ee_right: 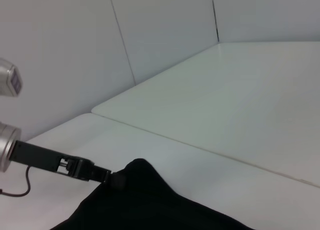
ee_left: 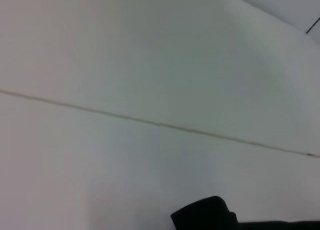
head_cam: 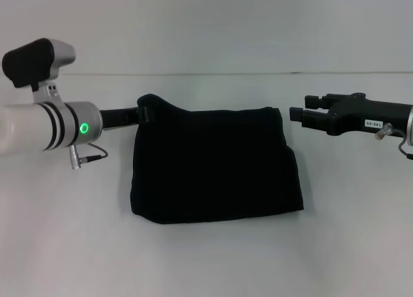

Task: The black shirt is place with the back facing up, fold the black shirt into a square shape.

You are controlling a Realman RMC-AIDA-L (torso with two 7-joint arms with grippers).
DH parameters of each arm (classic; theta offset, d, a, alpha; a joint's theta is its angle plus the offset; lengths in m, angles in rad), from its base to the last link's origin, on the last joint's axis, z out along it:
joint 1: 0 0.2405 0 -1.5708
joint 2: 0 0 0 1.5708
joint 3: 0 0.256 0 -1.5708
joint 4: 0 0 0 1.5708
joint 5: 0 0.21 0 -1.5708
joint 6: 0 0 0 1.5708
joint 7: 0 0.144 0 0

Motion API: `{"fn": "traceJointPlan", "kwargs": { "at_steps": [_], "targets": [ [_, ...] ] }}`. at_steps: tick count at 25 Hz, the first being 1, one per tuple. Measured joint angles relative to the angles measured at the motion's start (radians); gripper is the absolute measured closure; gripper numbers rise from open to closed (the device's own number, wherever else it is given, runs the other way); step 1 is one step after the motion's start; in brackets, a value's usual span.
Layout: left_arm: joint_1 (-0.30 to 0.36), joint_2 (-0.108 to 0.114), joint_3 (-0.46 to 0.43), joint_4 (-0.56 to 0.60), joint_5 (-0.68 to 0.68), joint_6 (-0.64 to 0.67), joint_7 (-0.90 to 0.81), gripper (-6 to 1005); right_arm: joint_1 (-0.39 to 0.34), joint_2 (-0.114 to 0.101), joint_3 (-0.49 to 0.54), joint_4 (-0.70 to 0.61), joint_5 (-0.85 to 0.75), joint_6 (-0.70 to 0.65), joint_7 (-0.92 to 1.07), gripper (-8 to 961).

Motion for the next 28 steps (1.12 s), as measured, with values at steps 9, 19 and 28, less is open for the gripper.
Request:
{"fn": "traceJointPlan", "kwargs": {
  "at_steps": [9, 19, 28],
  "targets": [
    [-0.041, 0.018, 0.0, 0.002, -0.002, 0.005, 0.009, 920, 0.009, 0.009, -0.012, 0.0, 0.0, 0.004, 0.0, 378],
    [-0.046, 0.018, 0.0, 0.001, -0.002, -0.03, 0.017, 867, 0.023, 0.018, -0.048, 0.001, 0.0, 0.034, 0.0, 374],
    [-0.025, 0.01, 0.0, 0.005, -0.002, -0.1, 0.067, 820, 0.027, 0.018, -0.054, 0.002, 0.0, 0.037, 0.0, 372]
  ]
}}
